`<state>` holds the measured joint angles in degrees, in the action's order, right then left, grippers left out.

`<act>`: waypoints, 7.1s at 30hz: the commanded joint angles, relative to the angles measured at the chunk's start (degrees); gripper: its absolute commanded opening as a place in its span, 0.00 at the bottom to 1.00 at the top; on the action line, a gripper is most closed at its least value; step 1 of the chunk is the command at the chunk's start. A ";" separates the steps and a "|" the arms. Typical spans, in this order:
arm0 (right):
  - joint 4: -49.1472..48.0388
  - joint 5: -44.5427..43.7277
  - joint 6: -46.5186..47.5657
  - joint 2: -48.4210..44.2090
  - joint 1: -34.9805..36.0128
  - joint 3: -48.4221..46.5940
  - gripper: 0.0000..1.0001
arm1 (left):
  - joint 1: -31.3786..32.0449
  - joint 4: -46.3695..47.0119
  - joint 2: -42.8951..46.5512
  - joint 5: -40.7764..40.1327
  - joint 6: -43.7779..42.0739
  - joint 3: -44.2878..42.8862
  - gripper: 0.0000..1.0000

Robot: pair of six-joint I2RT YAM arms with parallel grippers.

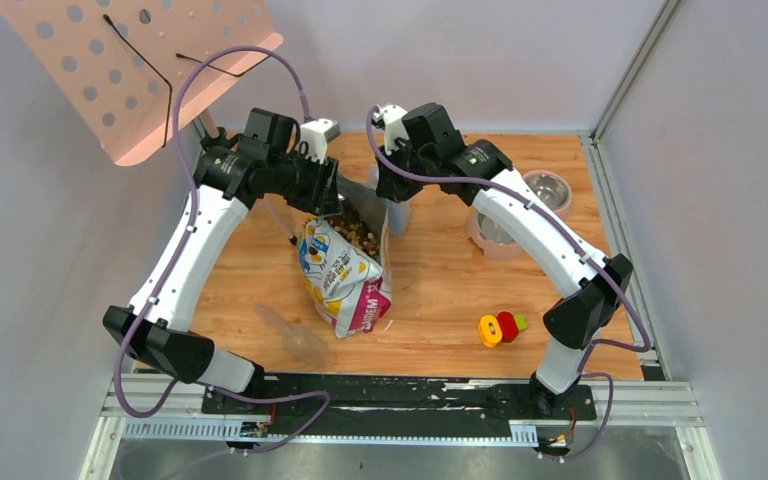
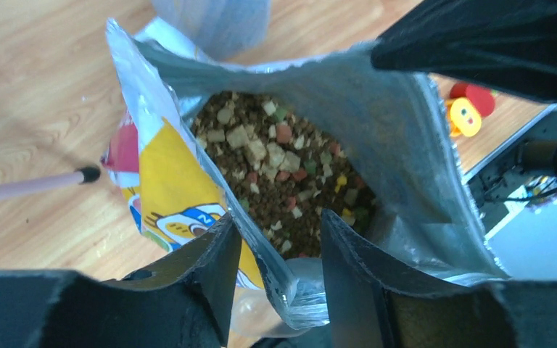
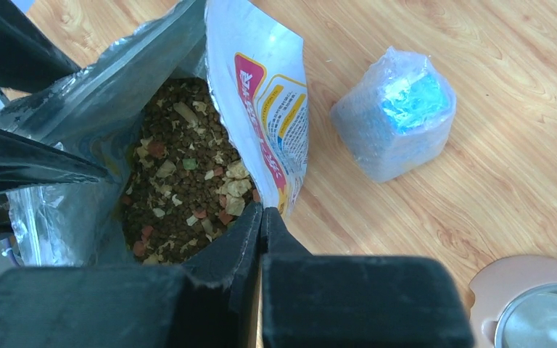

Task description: Serve the pet food

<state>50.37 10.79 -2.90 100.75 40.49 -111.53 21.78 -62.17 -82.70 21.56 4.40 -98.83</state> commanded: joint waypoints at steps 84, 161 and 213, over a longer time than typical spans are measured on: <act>-9.09 3.19 0.42 -1.79 -1.21 -8.59 0.97 | 0.81 31.88 18.67 -11.96 -22.77 8.16 0.99; -1.05 12.66 21.44 -34.42 -18.33 33.53 0.70 | 9.18 5.04 19.26 1.35 -95.50 62.68 0.37; -32.09 27.19 -17.18 -30.60 -38.11 22.05 0.70 | 12.59 42.94 -4.22 -2.11 22.12 -9.18 0.00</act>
<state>22.76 37.60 -15.57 70.91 1.85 -90.65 33.50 -26.48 -85.76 28.27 13.72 -101.21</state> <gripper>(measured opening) 0.704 0.014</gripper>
